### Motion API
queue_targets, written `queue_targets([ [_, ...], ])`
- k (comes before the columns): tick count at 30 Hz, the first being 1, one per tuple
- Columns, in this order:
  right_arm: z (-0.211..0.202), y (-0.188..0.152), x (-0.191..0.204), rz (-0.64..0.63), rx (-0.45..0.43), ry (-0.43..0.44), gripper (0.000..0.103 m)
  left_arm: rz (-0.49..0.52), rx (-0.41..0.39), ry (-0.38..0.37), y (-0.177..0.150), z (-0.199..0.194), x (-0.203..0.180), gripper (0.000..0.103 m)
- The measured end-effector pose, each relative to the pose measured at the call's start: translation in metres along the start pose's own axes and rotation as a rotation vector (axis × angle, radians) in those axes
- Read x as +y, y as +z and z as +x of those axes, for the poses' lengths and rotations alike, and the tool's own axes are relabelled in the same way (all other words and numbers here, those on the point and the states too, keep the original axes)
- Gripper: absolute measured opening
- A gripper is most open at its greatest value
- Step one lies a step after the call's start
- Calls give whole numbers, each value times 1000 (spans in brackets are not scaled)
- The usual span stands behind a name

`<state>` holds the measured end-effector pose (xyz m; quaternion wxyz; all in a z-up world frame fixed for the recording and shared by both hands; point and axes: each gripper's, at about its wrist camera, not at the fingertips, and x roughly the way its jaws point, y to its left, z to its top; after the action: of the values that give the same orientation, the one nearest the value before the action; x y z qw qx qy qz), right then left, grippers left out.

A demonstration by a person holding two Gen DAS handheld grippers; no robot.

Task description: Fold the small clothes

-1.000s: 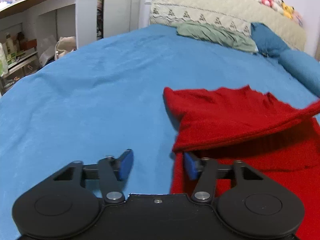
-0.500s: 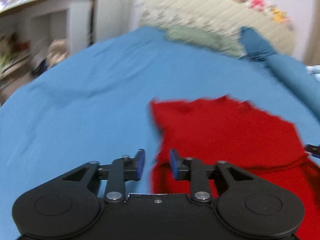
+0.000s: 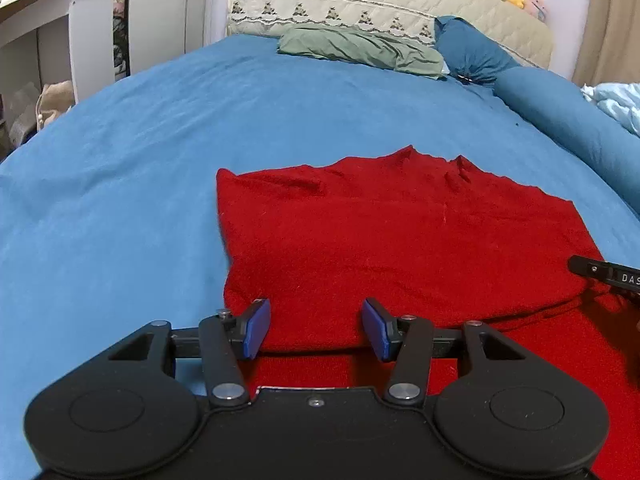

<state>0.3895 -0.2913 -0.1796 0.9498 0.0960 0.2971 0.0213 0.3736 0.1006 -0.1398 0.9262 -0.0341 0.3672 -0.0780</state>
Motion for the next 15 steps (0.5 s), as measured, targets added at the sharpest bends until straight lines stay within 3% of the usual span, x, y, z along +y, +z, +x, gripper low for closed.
queue_targets([
  [9,-16,1,-5,13,-2,-23,81,-14,14,9,1,-10,5,56],
  [15,-90,17,1,-10,-50,36,81,-74,-21,58,-1,-80,25,70],
])
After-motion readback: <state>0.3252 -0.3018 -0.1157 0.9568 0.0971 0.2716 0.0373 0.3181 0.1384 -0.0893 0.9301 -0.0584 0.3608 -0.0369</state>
